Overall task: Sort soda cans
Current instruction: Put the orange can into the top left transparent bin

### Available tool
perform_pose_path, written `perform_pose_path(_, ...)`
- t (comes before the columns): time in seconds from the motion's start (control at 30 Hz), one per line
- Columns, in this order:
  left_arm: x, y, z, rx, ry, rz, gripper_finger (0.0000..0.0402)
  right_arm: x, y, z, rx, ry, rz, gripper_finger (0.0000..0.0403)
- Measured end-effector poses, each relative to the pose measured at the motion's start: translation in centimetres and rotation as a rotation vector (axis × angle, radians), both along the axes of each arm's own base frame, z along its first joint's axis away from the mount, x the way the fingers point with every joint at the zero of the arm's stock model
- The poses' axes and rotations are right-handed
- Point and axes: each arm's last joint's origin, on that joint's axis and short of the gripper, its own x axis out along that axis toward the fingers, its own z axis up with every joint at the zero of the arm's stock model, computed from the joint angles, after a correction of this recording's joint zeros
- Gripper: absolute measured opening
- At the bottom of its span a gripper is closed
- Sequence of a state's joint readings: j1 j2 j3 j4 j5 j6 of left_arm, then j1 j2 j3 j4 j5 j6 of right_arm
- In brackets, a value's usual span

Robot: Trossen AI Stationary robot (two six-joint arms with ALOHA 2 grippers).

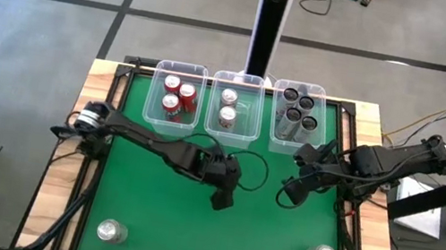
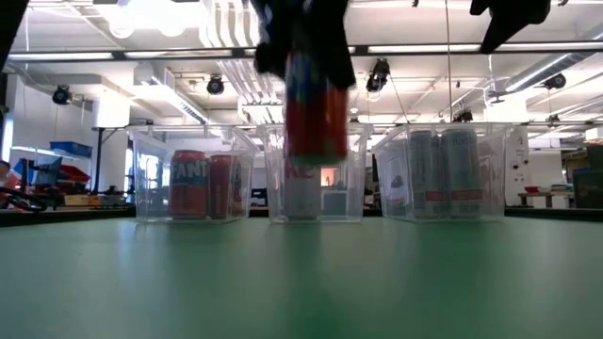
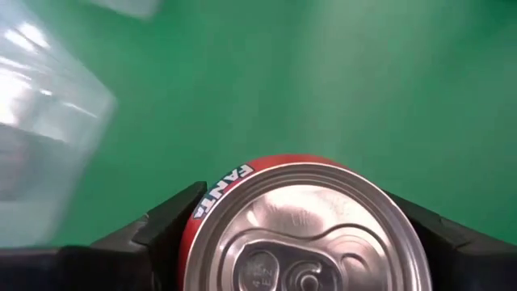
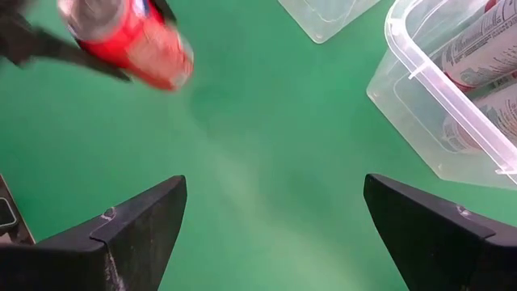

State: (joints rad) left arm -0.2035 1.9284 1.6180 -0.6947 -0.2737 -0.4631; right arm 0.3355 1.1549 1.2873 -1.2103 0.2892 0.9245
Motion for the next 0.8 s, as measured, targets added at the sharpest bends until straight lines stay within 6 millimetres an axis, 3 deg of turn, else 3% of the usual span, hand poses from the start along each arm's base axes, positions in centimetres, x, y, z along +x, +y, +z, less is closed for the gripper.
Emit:
perform_pose_path(0.17,-1.9,1.3,5.8,0.108,-0.012,0.045,0.0277,0.2,0.1,0.1,0.008,-0.022,0.000,0.0373)
perform_pose_path(0.3,-5.2,3.1,10.3,0.202,-0.020,0.130,0.0277,0.2,0.1,0.1,0.009,-0.027,0.000,0.0373)
perform_pose_path(0.4,-7.7,4.6,12.3,0.236,-0.034,0.209,0.0277,0.3,0.1,0.2,0.013,-0.040,0.000,0.0373)
perform_pose_path(0.57,-11.8,7.7,13.2,0.228,-0.073,0.355,0.0277,0.4,0.1,0.2,0.015,-0.047,-0.002,0.0373)
perform_pose_path(0.8,-14.8,12.2,10.9,0.240,-0.098,0.539,0.0277,0.9,0.2,0.5,0.016,-0.110,-0.012,0.0373)
